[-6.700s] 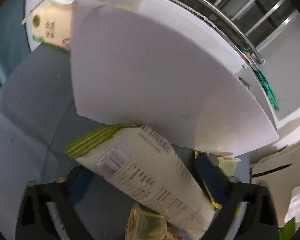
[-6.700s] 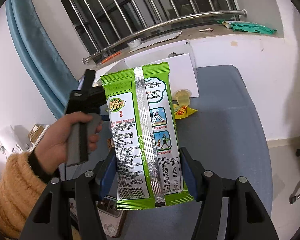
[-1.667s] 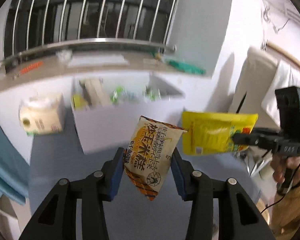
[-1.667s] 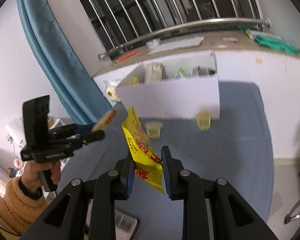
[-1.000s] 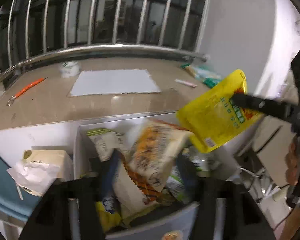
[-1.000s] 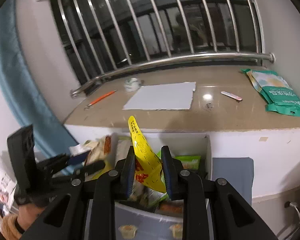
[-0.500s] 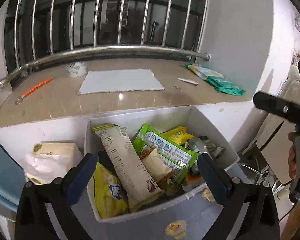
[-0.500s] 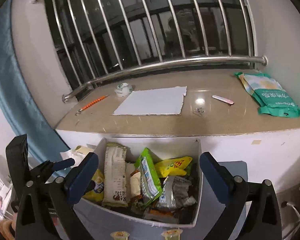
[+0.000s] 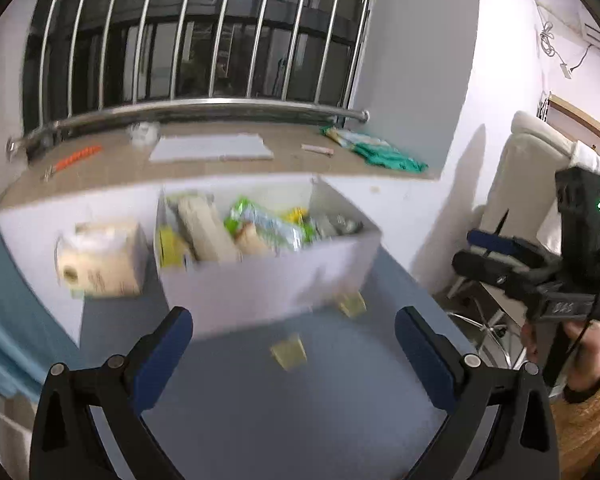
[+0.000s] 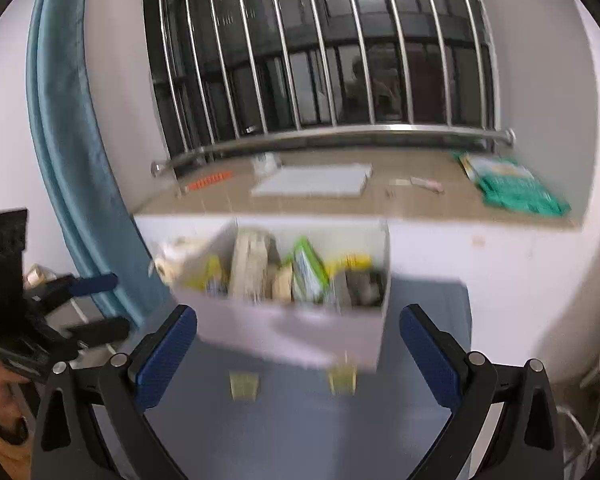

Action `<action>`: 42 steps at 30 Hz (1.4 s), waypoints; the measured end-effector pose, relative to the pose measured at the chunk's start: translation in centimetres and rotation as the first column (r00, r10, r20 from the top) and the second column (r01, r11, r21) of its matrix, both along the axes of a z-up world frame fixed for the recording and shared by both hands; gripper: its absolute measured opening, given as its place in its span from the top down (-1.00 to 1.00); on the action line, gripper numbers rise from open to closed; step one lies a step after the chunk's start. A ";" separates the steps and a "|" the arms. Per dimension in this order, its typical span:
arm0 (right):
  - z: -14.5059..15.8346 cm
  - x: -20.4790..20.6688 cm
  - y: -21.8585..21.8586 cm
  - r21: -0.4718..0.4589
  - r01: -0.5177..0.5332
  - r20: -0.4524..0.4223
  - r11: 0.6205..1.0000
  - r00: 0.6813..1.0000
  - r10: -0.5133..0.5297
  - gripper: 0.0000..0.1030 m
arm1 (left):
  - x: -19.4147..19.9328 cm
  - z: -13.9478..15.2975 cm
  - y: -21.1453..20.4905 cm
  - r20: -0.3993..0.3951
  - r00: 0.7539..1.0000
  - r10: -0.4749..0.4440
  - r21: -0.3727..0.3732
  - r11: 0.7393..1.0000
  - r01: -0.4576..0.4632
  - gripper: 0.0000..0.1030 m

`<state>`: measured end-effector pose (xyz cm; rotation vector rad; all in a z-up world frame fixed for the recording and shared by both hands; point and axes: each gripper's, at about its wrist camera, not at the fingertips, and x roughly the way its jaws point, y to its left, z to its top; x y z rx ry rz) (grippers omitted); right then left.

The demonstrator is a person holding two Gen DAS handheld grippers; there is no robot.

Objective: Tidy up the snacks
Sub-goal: 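Move both tools back toward the two yellow jelly cups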

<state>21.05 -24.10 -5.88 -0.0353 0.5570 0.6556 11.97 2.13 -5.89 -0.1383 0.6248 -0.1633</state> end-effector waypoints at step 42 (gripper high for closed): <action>-14.7 10.6 5.0 -0.163 0.053 -0.265 0.985 0.959 -0.096 0.09 | -7.7 -6.7 0.6 -0.120 0.988 0.098 -0.055 0.993 -0.105 -1.00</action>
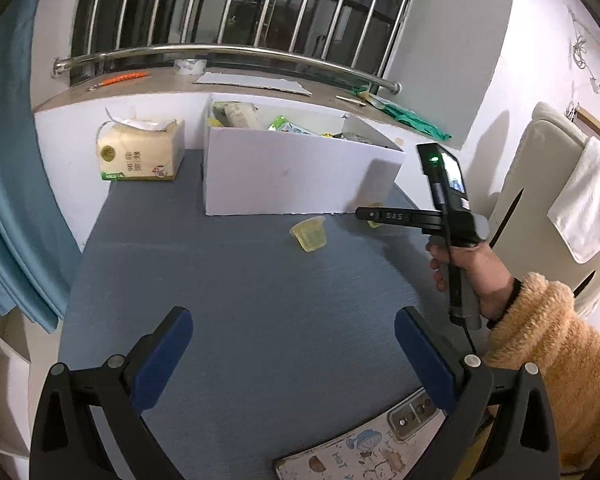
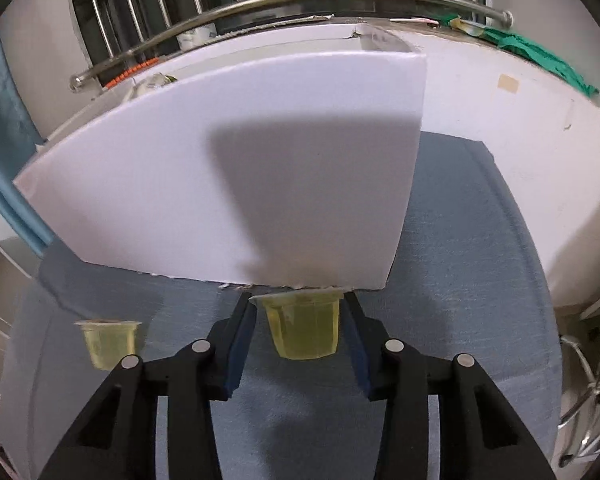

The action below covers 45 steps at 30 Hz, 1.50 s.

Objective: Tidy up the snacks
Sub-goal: 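Move both tools back toward the two yellow jelly cups, then grasp a yellow jelly cup with the right gripper, then grasp the other jelly cup with the left gripper while the right lifts its cup, then carry both jelly cups over the white box and open both grippers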

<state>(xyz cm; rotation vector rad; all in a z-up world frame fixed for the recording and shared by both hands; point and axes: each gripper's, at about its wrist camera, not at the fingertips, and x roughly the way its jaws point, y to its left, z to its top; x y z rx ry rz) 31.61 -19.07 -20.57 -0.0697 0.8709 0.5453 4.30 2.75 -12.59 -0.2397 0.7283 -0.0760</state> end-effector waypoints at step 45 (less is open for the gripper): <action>14.6 -8.6 -4.2 0.315 -0.165 0.221 0.935 0.970 0.097 0.08 | 15.1 9.7 1.6 0.221 0.974 -0.039 0.039 0.999 0.031 0.03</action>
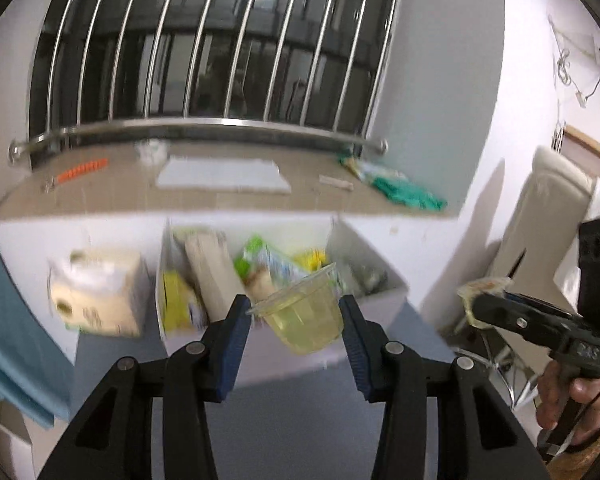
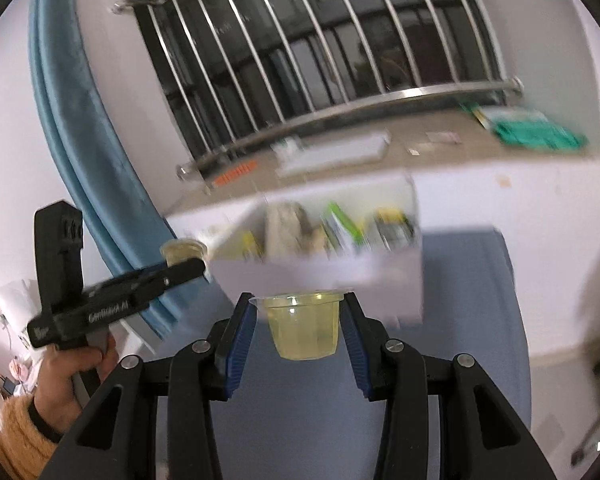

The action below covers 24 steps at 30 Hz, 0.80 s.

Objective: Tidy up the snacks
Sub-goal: 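Carry both jelly cups over the white box and open both grippers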

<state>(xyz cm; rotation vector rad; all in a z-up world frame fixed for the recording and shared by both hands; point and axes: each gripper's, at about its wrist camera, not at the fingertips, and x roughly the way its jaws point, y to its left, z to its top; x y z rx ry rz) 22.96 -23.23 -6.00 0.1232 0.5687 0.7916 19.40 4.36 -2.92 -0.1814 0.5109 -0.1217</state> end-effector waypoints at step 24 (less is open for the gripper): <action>0.1 10.8 7.5 -0.249 0.140 0.049 0.958 0.990 -0.132 -1.00 | 4.7 0.2 4.9 -0.042 0.987 0.156 0.089 0.984 -0.152 -1.00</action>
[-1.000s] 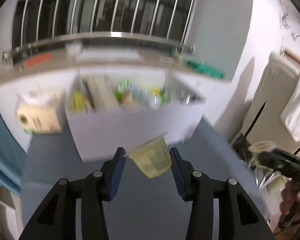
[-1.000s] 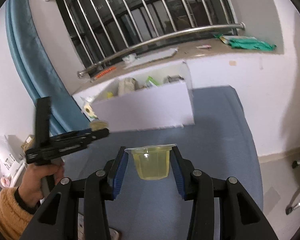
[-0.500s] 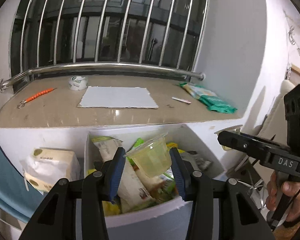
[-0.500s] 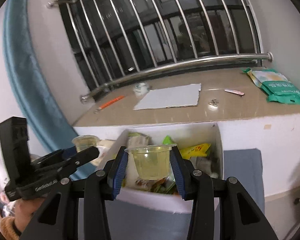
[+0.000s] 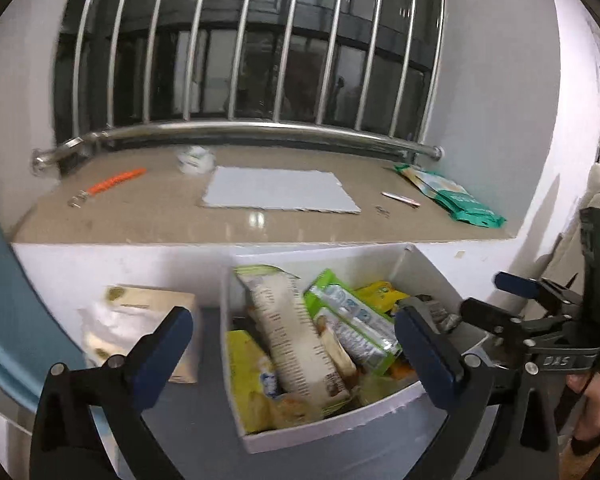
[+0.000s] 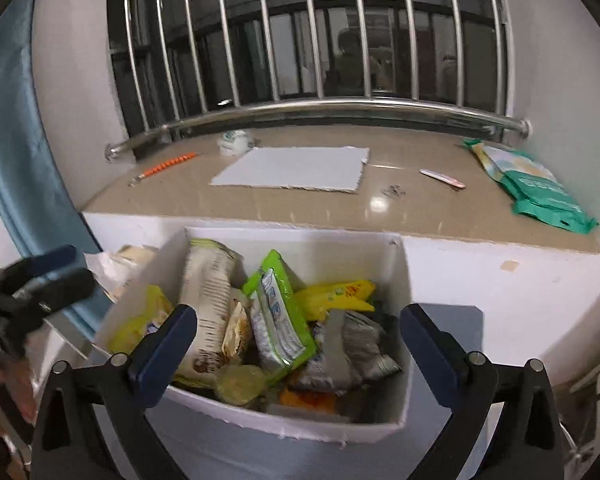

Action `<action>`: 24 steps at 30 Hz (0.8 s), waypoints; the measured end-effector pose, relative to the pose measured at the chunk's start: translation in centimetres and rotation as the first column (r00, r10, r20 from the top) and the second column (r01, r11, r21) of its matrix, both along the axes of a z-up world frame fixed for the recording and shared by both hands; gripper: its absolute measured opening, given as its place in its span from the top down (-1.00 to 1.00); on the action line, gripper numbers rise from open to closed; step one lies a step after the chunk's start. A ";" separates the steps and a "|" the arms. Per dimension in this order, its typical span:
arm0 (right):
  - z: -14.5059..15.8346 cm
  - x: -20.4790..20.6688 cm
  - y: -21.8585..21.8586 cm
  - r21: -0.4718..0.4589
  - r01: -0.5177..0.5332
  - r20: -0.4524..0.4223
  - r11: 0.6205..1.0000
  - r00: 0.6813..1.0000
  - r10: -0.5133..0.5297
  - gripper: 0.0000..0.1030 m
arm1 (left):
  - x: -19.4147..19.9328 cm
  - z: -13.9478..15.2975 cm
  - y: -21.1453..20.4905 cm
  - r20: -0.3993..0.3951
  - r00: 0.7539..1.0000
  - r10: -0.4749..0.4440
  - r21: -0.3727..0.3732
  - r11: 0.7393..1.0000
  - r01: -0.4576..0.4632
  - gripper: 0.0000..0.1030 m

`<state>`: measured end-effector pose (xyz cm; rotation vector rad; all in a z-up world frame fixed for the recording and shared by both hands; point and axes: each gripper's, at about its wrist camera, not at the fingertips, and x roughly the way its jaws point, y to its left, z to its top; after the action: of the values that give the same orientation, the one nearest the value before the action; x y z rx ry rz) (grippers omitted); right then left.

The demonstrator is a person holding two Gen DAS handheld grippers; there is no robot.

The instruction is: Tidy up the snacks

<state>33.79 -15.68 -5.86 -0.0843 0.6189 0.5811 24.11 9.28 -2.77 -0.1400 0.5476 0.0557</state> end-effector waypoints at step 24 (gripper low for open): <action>3.9 -16.7 -6.3 0.077 -0.049 0.160 0.996 0.986 0.036 -1.00 | -17.9 1.9 -5.9 0.043 0.999 -0.008 0.055 0.998 0.006 -1.00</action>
<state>17.12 -21.95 -1.92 -0.0671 0.4397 0.6335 6.21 3.37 -0.87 -0.0852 0.5033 0.0612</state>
